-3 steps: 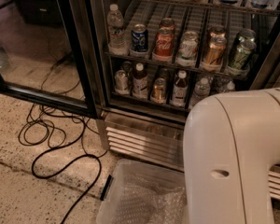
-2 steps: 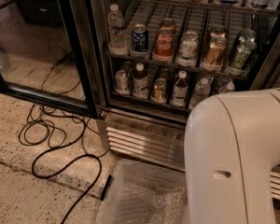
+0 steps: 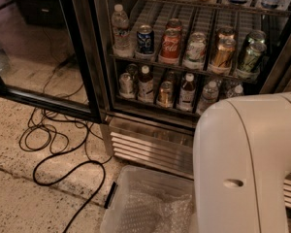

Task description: Pick water bottle from bottom shelf of fridge

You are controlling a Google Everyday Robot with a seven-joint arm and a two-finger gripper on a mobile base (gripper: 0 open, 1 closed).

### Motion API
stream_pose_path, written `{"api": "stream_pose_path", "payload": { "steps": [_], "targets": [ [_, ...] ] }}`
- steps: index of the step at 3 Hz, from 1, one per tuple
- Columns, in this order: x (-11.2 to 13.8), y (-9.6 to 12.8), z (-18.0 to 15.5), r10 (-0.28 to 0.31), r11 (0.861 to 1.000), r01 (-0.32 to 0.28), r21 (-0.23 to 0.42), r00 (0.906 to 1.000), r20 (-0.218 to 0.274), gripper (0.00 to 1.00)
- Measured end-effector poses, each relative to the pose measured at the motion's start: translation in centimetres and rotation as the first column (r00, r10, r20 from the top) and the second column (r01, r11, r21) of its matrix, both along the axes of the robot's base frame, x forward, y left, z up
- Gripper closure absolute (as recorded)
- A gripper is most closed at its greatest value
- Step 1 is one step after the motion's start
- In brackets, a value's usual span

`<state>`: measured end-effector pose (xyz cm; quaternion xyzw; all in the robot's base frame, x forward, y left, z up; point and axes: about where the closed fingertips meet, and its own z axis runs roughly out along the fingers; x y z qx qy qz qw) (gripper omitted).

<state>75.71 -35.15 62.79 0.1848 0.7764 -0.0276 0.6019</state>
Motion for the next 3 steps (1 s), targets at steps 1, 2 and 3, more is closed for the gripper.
{"api": "stream_pose_path", "payload": {
  "steps": [1,2,3],
  "targets": [
    [0.0,0.3,0.2,0.007,1.0,-0.007,-0.001,1.0,0.004,1.0],
    [0.1,0.3,0.8,0.007,1.0,-0.007,-0.005,0.9998,0.019,1.0],
    [0.2,0.4,2.4,0.006,1.0,-0.005,-0.015,0.9986,0.053,1.0]
  ]
}}
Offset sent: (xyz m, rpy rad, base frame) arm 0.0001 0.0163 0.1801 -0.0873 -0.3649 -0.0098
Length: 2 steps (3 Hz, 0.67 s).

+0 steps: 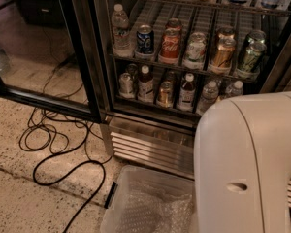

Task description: Pick water bottle from bottom shelf of fridge

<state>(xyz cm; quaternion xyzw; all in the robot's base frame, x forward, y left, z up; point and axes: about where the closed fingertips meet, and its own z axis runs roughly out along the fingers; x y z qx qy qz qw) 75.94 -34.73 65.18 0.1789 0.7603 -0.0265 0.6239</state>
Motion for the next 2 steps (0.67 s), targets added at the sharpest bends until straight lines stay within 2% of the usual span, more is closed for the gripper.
{"api": "stream_pose_path", "payload": {
  "steps": [2],
  "targets": [
    [-0.05,0.06,-0.18,0.001,1.0,-0.001,0.009,1.0,-0.006,1.0]
  ]
}}
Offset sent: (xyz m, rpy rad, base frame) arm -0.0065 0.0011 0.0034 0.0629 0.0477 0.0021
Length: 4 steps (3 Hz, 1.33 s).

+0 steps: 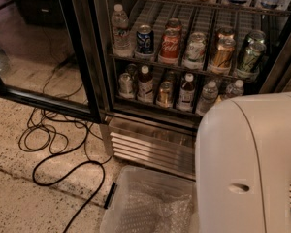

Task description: Pick water bottle from bottom shelf of fridge

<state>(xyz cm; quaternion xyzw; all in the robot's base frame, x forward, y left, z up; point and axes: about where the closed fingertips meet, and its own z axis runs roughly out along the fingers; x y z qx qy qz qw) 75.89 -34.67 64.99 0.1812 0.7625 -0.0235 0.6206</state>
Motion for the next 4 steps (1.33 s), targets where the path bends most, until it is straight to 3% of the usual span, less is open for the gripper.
{"api": "stream_pose_path", "payload": {
  "steps": [1,2,4],
  "targets": [
    [0.0,0.0,-0.4,0.0,1.0,0.0,0.0,1.0,0.0,1.0],
    [-2.1,0.1,0.0,-0.033,0.998,0.036,0.042,0.9966,-0.075,1.0],
    [-2.1,0.1,-0.7,-0.033,0.998,0.036,0.042,0.9966,-0.076,1.0]
  ]
}}
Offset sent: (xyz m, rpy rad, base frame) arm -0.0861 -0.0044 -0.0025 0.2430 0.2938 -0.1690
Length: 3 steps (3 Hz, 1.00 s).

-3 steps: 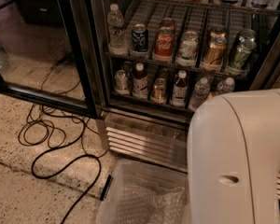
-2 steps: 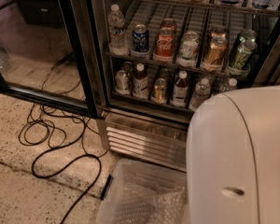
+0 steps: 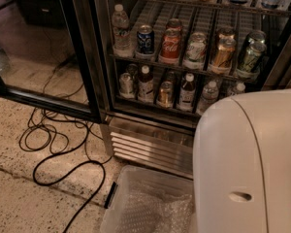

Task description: Pick water bottle from bottom shelf of fridge

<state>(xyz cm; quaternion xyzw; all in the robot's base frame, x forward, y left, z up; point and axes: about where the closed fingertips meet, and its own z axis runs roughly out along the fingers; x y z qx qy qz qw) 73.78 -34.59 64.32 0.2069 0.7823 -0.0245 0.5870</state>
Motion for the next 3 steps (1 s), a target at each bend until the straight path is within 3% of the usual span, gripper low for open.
{"api": "stream_pose_path", "payload": {
  "steps": [2,3],
  "targets": [
    [-2.8,0.2,-0.9,-0.021,0.999,0.025,0.048,0.9966,-0.08,1.0],
    [-6.3,0.5,-3.0,-0.065,0.984,0.093,0.154,0.9819,-0.178,1.0]
  ]
}}
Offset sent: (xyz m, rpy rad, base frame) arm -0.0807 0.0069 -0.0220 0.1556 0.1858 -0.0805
